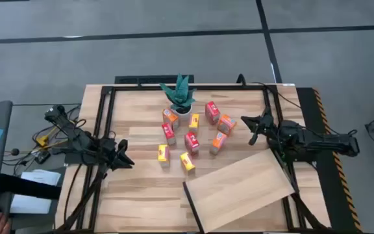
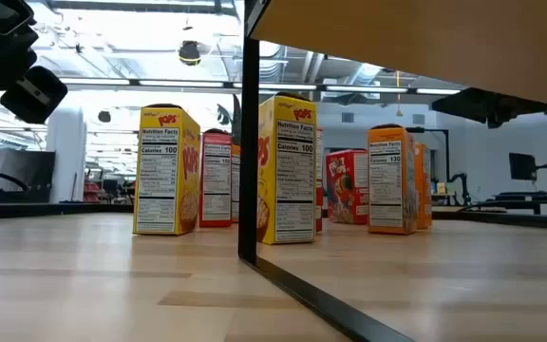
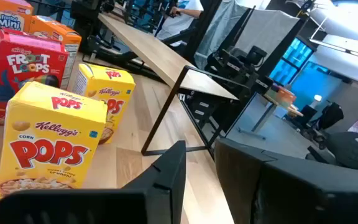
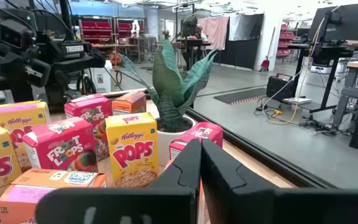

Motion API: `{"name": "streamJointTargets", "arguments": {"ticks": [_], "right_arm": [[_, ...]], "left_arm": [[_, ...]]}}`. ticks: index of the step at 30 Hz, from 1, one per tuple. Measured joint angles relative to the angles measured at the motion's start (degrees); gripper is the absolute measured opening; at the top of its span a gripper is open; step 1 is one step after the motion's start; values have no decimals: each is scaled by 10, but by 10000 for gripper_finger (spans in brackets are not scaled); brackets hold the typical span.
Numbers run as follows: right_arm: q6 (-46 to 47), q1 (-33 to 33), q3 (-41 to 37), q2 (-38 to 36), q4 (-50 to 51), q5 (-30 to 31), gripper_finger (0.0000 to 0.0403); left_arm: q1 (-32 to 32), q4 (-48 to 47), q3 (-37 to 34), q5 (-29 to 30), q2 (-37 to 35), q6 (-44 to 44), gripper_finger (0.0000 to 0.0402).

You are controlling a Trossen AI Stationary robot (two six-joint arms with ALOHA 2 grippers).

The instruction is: Stack cereal on shelf

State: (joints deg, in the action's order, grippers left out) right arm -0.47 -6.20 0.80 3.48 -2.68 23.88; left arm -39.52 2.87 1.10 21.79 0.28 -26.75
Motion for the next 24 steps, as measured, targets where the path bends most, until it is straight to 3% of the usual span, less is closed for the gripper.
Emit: {"name": "streamJointTargets", "arguments": {"ticks": [24], "right_arm": [[0, 0, 0, 0, 0, 0, 35]], "left_arm": [[0, 0, 0, 0, 0, 0, 76]]}}
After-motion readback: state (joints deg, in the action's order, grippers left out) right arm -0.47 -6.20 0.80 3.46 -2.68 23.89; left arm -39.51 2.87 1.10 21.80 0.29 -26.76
